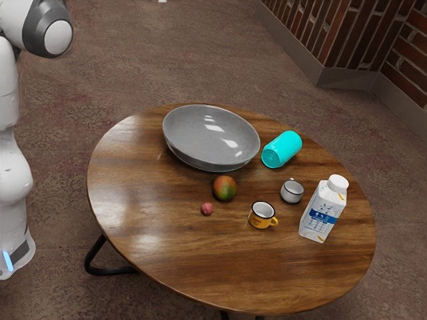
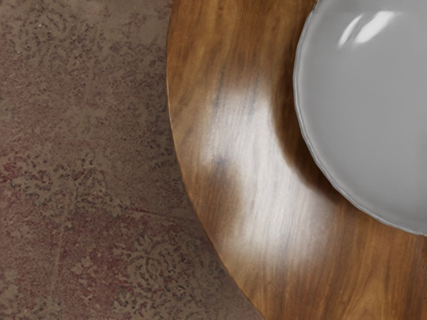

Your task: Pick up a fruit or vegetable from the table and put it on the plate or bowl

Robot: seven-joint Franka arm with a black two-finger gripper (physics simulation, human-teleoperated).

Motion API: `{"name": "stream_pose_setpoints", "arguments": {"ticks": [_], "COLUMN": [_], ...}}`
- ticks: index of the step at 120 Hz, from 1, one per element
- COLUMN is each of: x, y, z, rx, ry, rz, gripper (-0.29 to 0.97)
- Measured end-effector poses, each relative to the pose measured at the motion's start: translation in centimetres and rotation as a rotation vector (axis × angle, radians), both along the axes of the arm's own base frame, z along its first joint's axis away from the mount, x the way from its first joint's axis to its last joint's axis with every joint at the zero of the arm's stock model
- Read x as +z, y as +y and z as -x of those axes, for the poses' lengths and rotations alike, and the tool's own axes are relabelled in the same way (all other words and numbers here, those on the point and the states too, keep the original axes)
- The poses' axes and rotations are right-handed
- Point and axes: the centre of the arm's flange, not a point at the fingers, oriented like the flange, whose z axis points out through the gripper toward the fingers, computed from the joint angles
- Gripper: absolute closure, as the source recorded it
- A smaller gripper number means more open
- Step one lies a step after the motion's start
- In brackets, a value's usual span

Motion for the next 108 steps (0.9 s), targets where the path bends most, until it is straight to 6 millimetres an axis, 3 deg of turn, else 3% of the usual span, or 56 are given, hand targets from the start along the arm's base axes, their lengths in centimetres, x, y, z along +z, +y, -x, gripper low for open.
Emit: {"name": "stream_pose_setpoints", "arguments": {"ticks": [6, 13, 20, 34, 41, 44, 46, 51, 55, 62, 71, 76, 81, 92, 108], "x": [3.1, 3.8, 2.5, 1.4, 0.7, 0.3, 0.0, -0.4, -0.4, -0.6, -3.6, -5.6, -7.5, -12.0, -16.7], "y": [-1.8, -2.3, -2.8, -5.7, -9.0, -11.4, -14.3, -27.7, -34.4, -41.1, -46.1, -48.9, -50.2, -50.1, -52.3], "z": [1.9, 2.2, -0.3, -5.1, -6.9, -6.6, -6.6, -7.0, -4.7, -0.7, -1.3, -0.7, -0.3, 0.3, 0.2], "rx": [-0.028, -0.041, -0.075, -0.164, -0.215, -0.236, -0.274, -0.503, -0.582, -0.573, -0.607, -0.643, -0.658, -0.671, -0.675], "ry": [-0.071, -0.090, -0.066, -0.042, -0.018, -0.001, 0.005, -0.011, -0.030, -0.058, -0.019, 0.007, 0.032, 0.085, 0.152], "rz": [-0.025, -0.031, -0.019, -0.083, -0.134, -0.162, -0.182, -0.239, -0.295, -0.377, -0.370, -0.358, -0.322, -0.191, -0.104], "gripper": [0.02, 0.02, 0.02, 0.02, 0.02, 0.02, 0.02, 0.02, 0.02, 0.02, 0.02, 0.02, 0.02, 0.02, 0.02]}}
